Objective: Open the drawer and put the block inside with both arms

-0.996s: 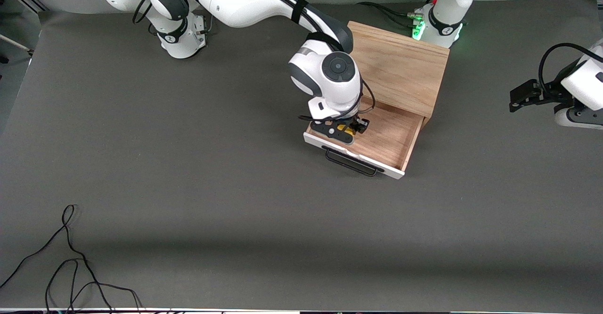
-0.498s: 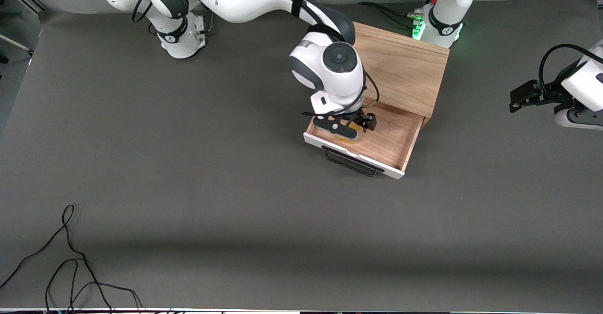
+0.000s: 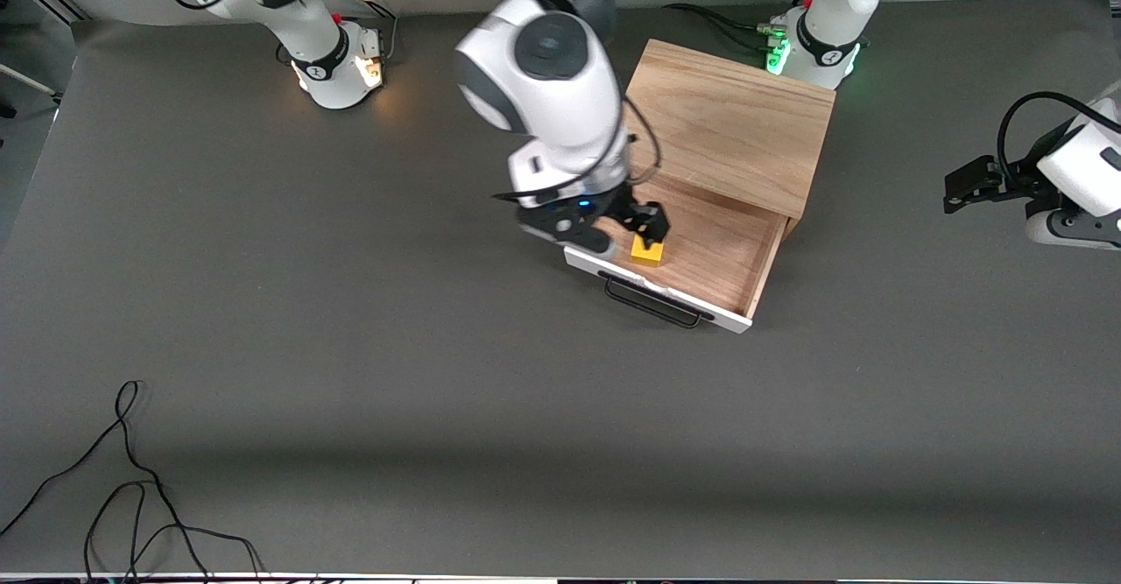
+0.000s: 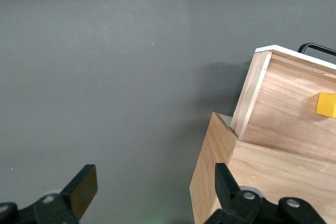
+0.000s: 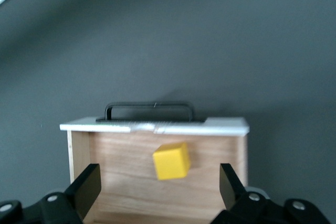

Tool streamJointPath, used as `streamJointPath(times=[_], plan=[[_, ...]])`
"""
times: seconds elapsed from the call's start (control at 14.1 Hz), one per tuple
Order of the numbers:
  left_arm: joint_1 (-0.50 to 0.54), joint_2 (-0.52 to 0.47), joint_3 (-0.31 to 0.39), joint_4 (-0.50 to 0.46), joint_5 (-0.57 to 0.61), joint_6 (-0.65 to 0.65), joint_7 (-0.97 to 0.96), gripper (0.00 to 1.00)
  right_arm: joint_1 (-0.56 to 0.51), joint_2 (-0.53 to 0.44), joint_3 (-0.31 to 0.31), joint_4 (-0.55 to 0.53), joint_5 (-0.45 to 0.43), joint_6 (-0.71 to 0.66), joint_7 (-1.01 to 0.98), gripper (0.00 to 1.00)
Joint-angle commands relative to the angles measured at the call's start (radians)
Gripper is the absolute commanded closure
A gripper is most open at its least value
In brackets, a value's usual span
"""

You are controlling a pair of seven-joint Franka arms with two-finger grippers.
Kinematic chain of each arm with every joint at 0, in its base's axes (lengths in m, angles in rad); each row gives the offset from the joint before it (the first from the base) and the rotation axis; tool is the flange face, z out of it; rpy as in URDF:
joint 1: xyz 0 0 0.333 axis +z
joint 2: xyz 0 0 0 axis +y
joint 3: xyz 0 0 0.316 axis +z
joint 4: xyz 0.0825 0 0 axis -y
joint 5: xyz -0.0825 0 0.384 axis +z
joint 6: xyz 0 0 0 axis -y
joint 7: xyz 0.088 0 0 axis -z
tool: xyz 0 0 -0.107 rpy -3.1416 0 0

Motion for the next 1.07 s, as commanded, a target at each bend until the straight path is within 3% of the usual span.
streamJointPath(times=[0.0, 0.64, 1.0], plan=[[0.007, 0.005, 0.003, 0.012, -0.012, -0.009, 0.020, 0.00, -0.091, -0.141, 0.006, -0.132, 0.004, -0.041, -0.191, 0.00], [0.014, 0.010, 0.003, 0.014, -0.012, -0.006, 0.020, 0.00, -0.439, -0.572, -0.004, -0.629, 0.001, -0.043, -0.616, 0.00], [0.014, 0.010, 0.003, 0.012, -0.012, -0.006, 0.018, 0.00, -0.644, -0.731, 0.020, -0.823, -0.048, -0.038, -0.884, 0.00]])
